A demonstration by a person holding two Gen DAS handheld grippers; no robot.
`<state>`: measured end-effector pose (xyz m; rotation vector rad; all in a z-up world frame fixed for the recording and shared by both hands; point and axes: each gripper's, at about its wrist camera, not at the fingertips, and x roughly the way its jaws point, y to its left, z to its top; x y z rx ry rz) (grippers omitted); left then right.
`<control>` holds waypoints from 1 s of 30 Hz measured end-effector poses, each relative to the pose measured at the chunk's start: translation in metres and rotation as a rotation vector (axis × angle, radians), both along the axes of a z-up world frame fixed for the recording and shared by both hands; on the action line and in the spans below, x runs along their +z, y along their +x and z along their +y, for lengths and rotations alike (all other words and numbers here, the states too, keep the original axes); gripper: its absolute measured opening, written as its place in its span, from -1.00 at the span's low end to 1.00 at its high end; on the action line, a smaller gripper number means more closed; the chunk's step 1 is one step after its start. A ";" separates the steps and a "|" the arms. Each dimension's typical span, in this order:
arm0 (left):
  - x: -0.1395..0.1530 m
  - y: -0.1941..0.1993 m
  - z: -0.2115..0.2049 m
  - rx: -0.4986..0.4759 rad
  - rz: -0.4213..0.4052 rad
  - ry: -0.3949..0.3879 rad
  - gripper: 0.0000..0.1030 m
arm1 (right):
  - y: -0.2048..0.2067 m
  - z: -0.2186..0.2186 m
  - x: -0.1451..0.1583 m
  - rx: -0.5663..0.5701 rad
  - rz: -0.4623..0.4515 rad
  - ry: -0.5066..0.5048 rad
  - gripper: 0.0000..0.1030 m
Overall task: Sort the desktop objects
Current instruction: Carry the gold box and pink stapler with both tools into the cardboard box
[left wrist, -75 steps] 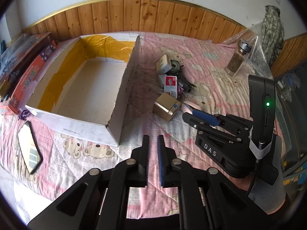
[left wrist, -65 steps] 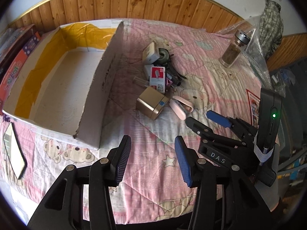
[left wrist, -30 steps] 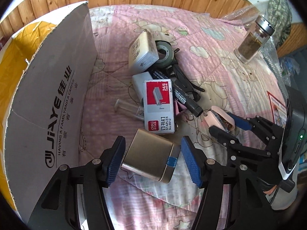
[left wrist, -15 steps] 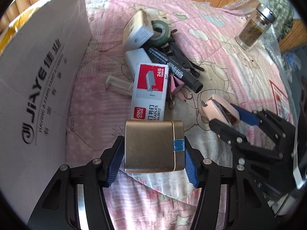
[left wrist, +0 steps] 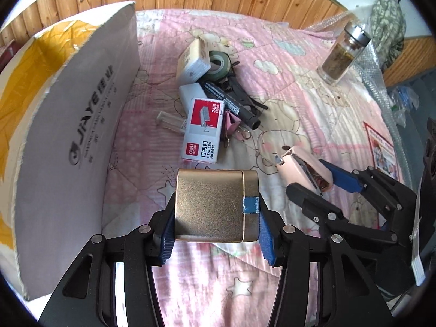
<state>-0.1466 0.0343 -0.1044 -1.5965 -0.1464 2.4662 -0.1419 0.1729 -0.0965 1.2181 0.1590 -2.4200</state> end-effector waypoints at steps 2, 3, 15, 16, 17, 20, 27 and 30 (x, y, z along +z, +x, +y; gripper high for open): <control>0.009 0.008 -0.004 0.009 0.018 0.009 0.02 | 0.008 -0.005 0.007 0.010 0.013 0.002 -0.09; 0.014 0.012 -0.007 0.013 0.027 0.016 0.02 | 0.011 -0.008 0.010 0.015 0.018 0.004 -0.09; 0.063 0.066 -0.046 0.090 0.155 0.072 0.02 | 0.059 -0.055 0.058 0.103 0.125 0.059 -0.09; 0.067 0.070 -0.051 0.097 0.162 0.081 0.02 | 0.063 -0.059 0.062 0.111 0.130 0.066 -0.09; 0.070 0.075 -0.055 0.105 0.170 0.093 0.02 | 0.066 -0.064 0.065 0.119 0.136 0.072 -0.09; 0.080 0.086 -0.068 0.135 0.193 0.112 0.02 | 0.077 -0.079 0.075 0.147 0.161 0.088 -0.09; 0.114 0.099 -0.098 0.196 0.257 0.114 0.02 | 0.085 -0.115 0.105 0.229 0.225 0.094 -0.09; 0.126 0.102 -0.116 0.231 0.281 0.103 0.02 | 0.081 -0.133 0.118 0.274 0.253 0.091 -0.09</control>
